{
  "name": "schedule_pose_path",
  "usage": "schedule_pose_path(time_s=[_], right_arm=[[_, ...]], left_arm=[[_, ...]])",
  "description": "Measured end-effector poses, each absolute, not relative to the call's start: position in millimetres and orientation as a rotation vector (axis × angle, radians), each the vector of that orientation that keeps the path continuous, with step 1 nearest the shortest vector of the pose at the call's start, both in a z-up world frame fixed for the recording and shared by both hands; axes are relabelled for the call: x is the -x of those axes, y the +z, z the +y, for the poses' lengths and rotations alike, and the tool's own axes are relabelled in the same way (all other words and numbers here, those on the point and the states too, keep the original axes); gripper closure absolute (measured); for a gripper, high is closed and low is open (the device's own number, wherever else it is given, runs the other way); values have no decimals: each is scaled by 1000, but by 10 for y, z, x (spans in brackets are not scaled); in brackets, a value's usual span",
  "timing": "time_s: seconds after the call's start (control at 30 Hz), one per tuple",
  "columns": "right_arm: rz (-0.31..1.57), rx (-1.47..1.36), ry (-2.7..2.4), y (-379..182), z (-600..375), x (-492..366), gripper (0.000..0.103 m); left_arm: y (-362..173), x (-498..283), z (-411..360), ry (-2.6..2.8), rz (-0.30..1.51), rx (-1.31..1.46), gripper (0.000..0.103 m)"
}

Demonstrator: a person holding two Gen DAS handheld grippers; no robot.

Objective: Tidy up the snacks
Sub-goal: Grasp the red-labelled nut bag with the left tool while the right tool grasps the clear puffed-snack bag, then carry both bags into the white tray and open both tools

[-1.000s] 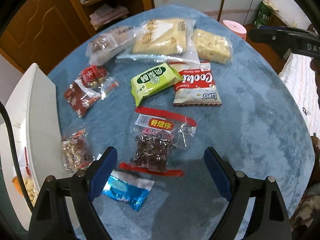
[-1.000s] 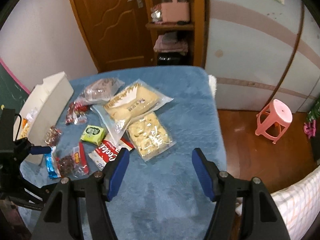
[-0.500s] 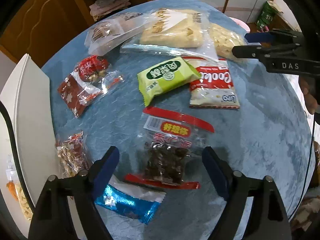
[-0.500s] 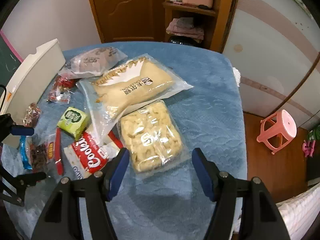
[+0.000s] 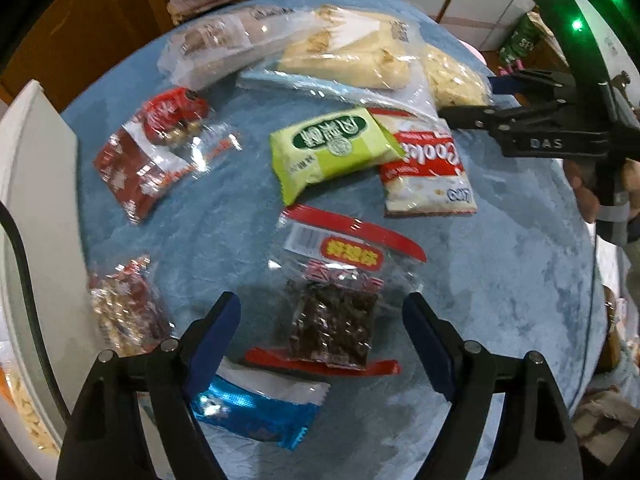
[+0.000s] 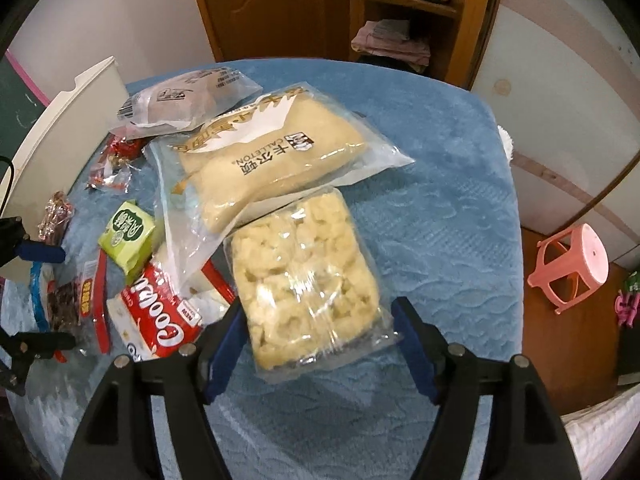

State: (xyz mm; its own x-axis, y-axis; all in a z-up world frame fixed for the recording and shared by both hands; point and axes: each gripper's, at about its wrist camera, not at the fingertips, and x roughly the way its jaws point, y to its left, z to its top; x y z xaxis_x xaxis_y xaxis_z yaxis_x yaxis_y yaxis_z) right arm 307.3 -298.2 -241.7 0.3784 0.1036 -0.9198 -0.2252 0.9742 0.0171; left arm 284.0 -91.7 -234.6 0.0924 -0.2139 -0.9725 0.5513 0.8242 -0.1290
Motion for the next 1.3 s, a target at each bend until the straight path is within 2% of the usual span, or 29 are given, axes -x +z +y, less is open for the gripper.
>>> schedule_pose_path(time_s=[0.37, 0.43, 0.53, 0.6, 0.7, 0.77, 0.97, 1.1, 1.3], right_arm=[[1174, 128, 165, -2450, -2897, -3170, 25], [1176, 124, 157, -2453, -2890, -3210, 23], [1187, 111, 139, -2456, -2895, -3241, 23], [1194, 114, 132, -2443, -2886, -3244, 27], [1205, 109, 121, -2402, -2868, -3186, 35], [1200, 112, 121, -2365, -2842, -3113, 36], [1161, 81, 89, -2161, -2802, -2813, 37], [1106, -29, 124, -1853, -2775, -2512, 37], [1013, -42, 214, -1366, -2417, -2028, 37]], left_arm=[[-2470, -2765, -1025, -570, 1360, -412, 21], [-2443, -2758, -1027, -554, 1345, -401, 27], [-2402, -2691, -1043, -535, 1335, -378, 42], [-2352, -2695, -991, -523, 1337, -348, 48], [-2314, -2664, -907, -499, 1345, -309, 49], [-2281, -2619, -856, -488, 1349, -289, 49], [-2033, -2409, -676, -451, 1318, -228, 49], [-1704, -2255, -584, -409, 1268, -210, 49], [-1262, -1968, -442, -374, 1198, -144, 49]])
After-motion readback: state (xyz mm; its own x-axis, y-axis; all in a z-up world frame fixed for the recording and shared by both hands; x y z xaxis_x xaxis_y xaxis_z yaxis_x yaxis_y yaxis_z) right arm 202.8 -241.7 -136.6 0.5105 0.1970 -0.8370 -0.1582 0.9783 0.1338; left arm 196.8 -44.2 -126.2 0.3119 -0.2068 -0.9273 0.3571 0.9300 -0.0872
